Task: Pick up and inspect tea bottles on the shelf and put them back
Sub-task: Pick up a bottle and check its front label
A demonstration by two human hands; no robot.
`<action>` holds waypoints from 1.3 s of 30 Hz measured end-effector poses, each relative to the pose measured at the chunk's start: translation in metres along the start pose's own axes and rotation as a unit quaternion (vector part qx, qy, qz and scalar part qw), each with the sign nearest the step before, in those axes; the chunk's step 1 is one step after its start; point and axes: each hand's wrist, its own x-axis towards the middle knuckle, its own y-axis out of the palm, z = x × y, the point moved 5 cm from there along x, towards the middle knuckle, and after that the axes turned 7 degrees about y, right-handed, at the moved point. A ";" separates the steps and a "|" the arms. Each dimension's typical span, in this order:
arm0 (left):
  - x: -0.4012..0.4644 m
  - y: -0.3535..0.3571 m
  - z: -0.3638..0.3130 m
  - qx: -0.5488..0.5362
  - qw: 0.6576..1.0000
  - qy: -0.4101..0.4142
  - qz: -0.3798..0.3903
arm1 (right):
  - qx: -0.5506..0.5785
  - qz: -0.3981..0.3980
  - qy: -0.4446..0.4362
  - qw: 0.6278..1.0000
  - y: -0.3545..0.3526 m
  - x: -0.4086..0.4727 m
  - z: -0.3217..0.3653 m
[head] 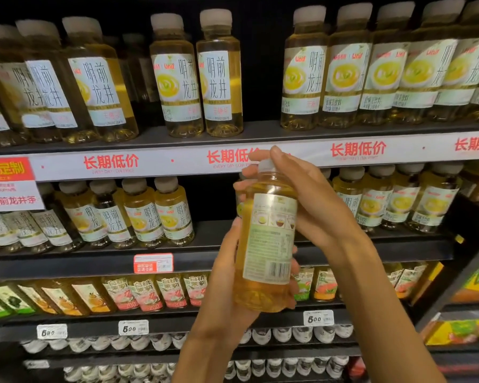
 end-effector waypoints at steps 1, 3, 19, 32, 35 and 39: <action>-0.001 0.002 0.002 -0.027 0.999 -0.010 0.020 | 0.030 0.025 0.000 0.999 0.002 0.000 0.001; 0.001 0.001 0.005 -0.033 0.999 -0.016 0.037 | 0.061 0.049 -0.009 0.997 0.004 -0.001 0.002; -0.001 0.001 -0.008 -0.009 0.999 0.037 0.010 | -0.013 -0.014 -0.024 1.000 0.001 -0.005 0.006; -0.003 -0.001 -0.020 0.236 0.957 0.145 -0.081 | -0.096 -0.083 -0.063 0.990 -0.004 -0.006 0.012; -0.002 -0.008 -0.012 0.126 0.984 0.096 -0.078 | -0.066 -0.051 -0.041 0.996 -0.004 -0.005 0.008; -0.005 0.003 -0.007 -0.016 1.000 0.016 0.013 | 0.055 -0.008 -0.006 0.998 0.001 0.001 -0.004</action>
